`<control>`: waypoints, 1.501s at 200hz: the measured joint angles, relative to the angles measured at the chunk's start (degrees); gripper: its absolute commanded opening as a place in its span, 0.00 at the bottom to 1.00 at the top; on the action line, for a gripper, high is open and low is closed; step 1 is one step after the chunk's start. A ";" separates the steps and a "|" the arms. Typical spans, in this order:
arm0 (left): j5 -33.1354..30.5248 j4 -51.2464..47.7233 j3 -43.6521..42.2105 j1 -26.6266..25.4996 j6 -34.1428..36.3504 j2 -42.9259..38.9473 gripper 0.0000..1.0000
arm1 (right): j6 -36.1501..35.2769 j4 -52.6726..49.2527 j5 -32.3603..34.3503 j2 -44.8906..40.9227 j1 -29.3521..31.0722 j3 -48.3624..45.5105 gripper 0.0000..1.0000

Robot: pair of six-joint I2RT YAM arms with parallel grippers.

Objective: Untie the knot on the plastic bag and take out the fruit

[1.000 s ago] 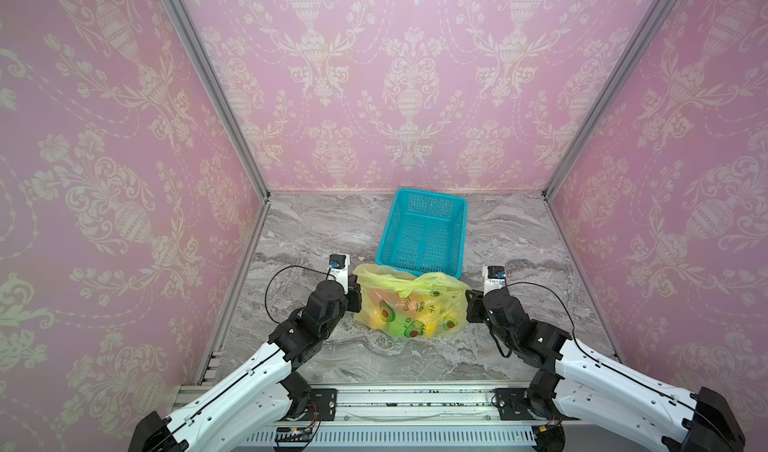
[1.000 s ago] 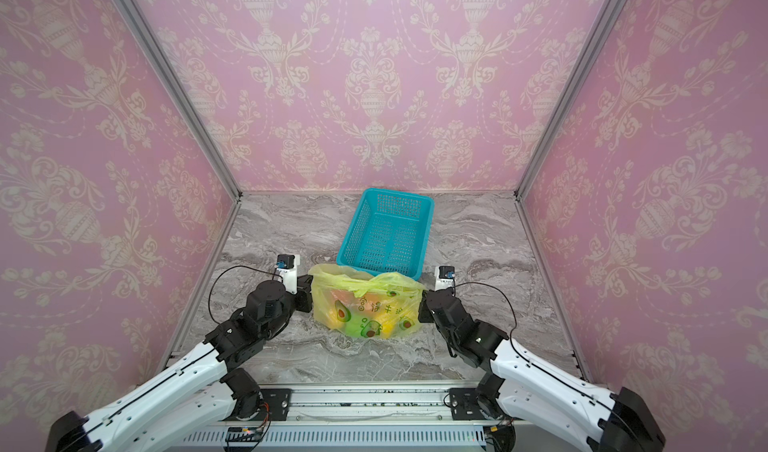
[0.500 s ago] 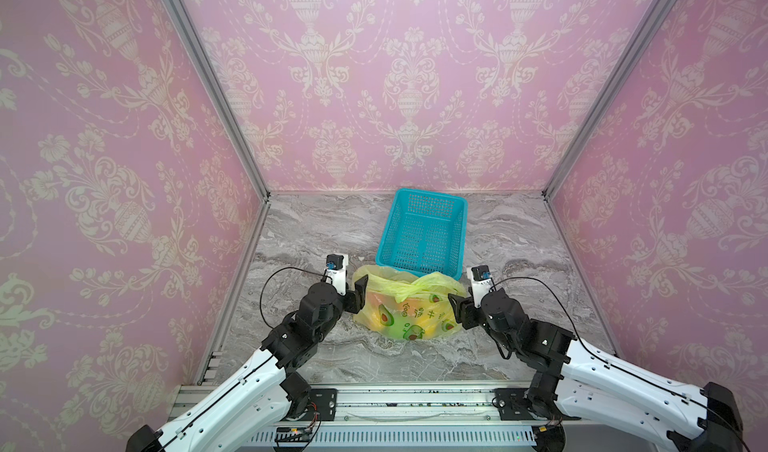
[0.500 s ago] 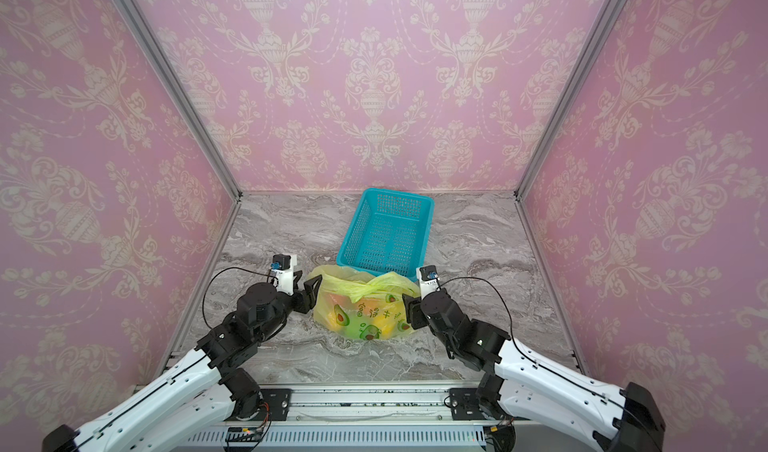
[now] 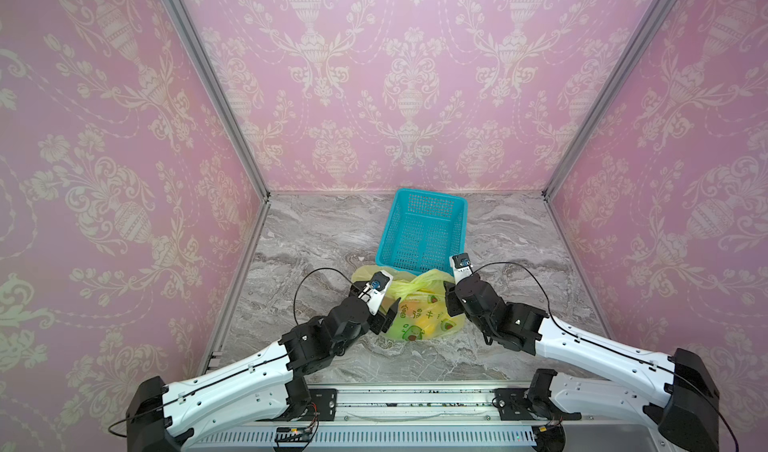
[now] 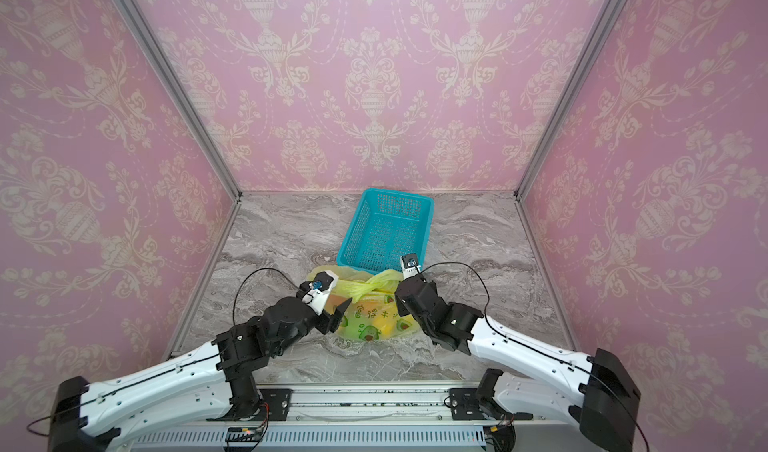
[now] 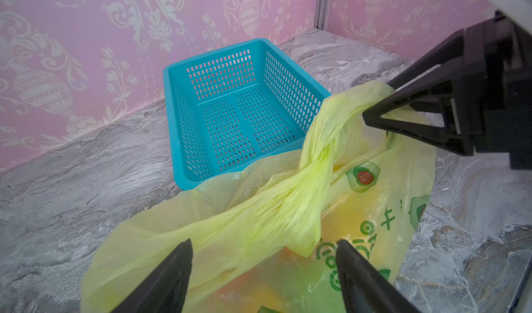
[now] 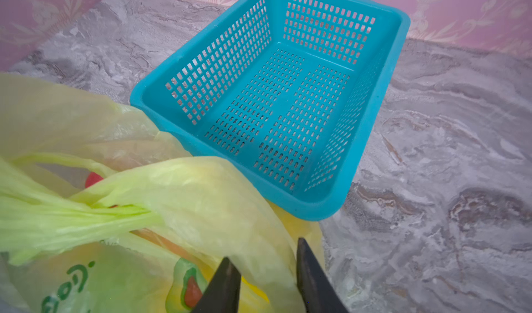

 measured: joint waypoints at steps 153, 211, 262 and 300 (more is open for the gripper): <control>-6.01 -2.60 5.49 5.01 -0.13 14.49 0.18 | 0.68 2.54 -4.22 -4.59 -0.24 -2.89 0.00; -1.75 -2.14 4.61 8.66 -1.51 10.60 0.60 | 3.50 0.94 -4.55 -7.10 -6.29 -5.42 0.00; -0.92 -2.16 4.39 9.11 -2.25 10.58 0.61 | 3.61 0.87 -5.81 -8.44 -6.45 -6.05 0.00; -0.50 -2.19 4.39 9.55 -2.71 10.58 0.04 | 3.41 1.90 -7.82 -11.37 -6.45 -7.80 0.12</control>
